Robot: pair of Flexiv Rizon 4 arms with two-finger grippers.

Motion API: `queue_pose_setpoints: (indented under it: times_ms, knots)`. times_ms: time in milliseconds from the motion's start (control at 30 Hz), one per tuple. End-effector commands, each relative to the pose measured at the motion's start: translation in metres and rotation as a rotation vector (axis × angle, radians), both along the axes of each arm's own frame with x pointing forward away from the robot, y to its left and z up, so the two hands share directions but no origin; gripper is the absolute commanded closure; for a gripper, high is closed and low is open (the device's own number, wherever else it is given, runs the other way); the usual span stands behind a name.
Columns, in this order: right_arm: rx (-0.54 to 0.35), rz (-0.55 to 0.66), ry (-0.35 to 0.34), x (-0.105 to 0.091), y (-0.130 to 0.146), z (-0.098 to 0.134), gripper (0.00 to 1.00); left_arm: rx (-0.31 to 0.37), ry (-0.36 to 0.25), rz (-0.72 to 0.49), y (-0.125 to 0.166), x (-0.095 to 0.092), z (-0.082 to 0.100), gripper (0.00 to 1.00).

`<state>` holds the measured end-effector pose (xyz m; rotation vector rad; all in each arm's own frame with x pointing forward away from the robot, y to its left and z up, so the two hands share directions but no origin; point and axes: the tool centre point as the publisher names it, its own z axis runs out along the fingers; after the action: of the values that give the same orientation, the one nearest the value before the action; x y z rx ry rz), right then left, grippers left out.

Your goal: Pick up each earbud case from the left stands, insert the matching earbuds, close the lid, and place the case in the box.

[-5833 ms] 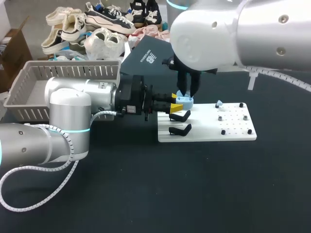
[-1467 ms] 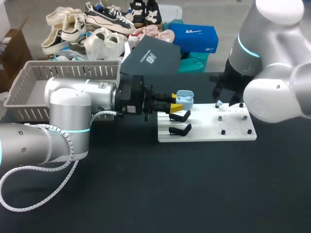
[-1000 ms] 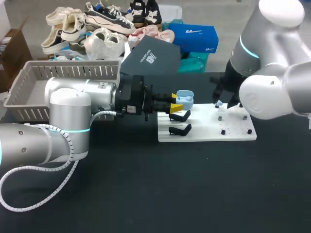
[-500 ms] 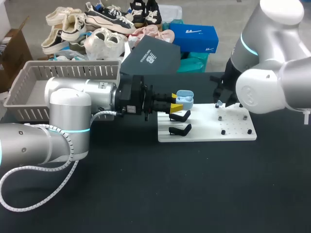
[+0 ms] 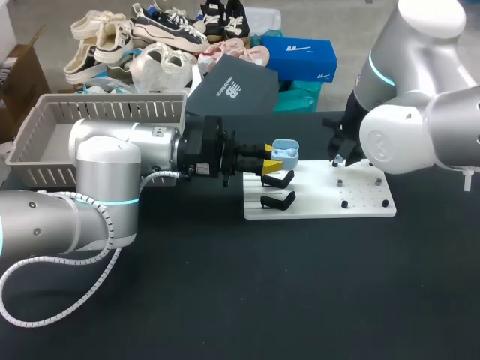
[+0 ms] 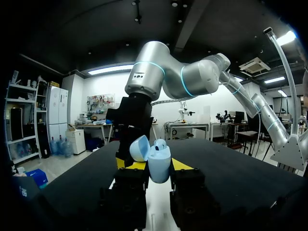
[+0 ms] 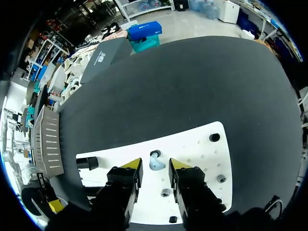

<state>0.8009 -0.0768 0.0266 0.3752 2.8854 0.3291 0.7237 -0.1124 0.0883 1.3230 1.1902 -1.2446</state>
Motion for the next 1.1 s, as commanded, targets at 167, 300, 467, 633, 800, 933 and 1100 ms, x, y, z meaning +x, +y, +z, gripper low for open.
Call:
queue_pose_setpoints:
  times_ms: [167,300,467,633,800,933,1100]
  knots:
    - [-0.005,-0.004,0.006,0.001,0.002,0.0,0.84,-0.014,0.001,0.001,-0.001,0.001,-0.007,1.0]
    - [-0.005,-0.004,0.009,0.001,0.002,-0.001,0.87,-0.014,0.001,0.001,-0.001,0.001,-0.007,1.0]
    - [-0.006,-0.007,0.013,0.001,0.002,-0.001,1.0,-0.014,0.001,0.001,-0.001,0.001,-0.007,1.0]
    - [-0.005,-0.011,0.008,-0.002,0.001,0.005,1.0,-0.014,0.001,0.001,-0.001,0.001,-0.007,1.0]
    - [-0.002,-0.011,-0.017,-0.008,-0.001,0.021,1.0,-0.014,0.001,0.001,-0.001,0.001,-0.007,1.0]
    - [-0.002,-0.005,-0.039,-0.017,-0.005,0.042,1.0,-0.014,0.001,0.001,-0.001,0.001,-0.007,1.0]
    - [-0.015,-0.003,-0.065,-0.03,-0.014,0.075,1.0,-0.014,0.001,0.001,-0.001,0.001,-0.007,1.0]
